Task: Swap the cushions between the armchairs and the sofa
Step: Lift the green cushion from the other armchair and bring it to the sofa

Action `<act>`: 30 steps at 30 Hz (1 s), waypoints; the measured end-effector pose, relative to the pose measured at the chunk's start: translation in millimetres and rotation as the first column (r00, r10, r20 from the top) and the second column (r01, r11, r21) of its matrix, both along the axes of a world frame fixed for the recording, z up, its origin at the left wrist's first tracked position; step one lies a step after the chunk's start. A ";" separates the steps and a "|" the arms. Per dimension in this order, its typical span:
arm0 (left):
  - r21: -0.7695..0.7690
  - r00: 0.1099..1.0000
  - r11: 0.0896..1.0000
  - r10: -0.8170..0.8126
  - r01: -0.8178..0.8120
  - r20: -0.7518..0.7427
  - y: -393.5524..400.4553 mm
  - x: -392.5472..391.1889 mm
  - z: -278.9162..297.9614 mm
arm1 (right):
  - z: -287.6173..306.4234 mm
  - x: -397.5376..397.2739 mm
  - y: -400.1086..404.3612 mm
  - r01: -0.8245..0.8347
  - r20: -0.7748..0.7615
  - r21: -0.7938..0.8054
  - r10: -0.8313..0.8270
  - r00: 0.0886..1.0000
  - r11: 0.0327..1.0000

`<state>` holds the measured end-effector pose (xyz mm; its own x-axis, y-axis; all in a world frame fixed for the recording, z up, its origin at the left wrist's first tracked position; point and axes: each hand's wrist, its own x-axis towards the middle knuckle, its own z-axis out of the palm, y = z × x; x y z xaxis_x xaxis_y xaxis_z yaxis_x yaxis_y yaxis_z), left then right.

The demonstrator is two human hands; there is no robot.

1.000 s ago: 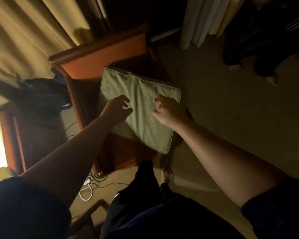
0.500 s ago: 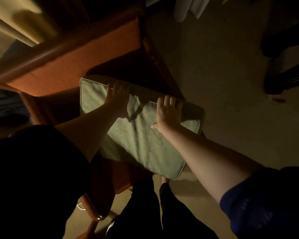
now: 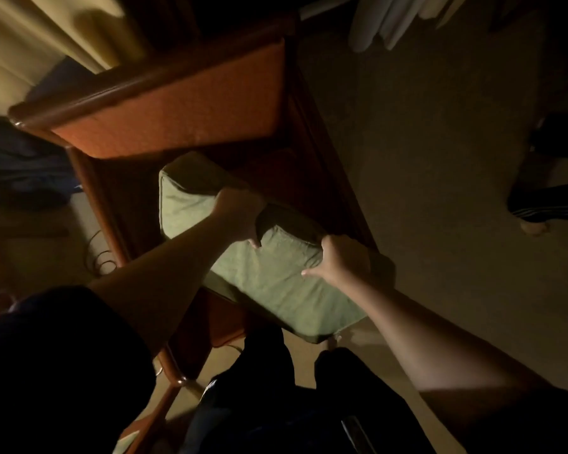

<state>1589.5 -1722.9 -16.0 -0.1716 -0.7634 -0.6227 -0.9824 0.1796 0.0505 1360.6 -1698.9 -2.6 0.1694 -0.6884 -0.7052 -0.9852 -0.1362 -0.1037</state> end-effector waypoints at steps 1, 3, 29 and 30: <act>-0.010 1.000 1.000 0.014 -0.013 0.018 13.5 -3.1 11.1 | 6.9 -2.9 11.4 -0.018 0.010 -0.008 0.018 1.000 1.000; -0.025 0.997 0.999 0.033 -0.032 0.070 43.8 -10.9 32.5 | 19.1 -10.9 34.5 -0.073 0.032 -0.030 0.074 0.997 0.997; -0.244 0.094 0.069 0.991 -0.967 -0.091 625.9 -273.4 161.1 | 148.9 -75.2 365.3 -0.916 0.074 -0.400 0.997 -0.012 0.019; -0.262 0.030 0.010 0.997 -0.965 -0.071 656.5 -279.6 166.6 | 154.3 -65.9 393.8 -0.910 0.095 -0.414 0.993 -0.072 -0.026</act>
<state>1309.9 -1066.4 150.6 0.8937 -0.2262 -0.3876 -0.2156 -0.9739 0.0712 1294.7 -1305.1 151.7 0.9022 0.2681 -0.3379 0.2371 -0.9627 -0.1307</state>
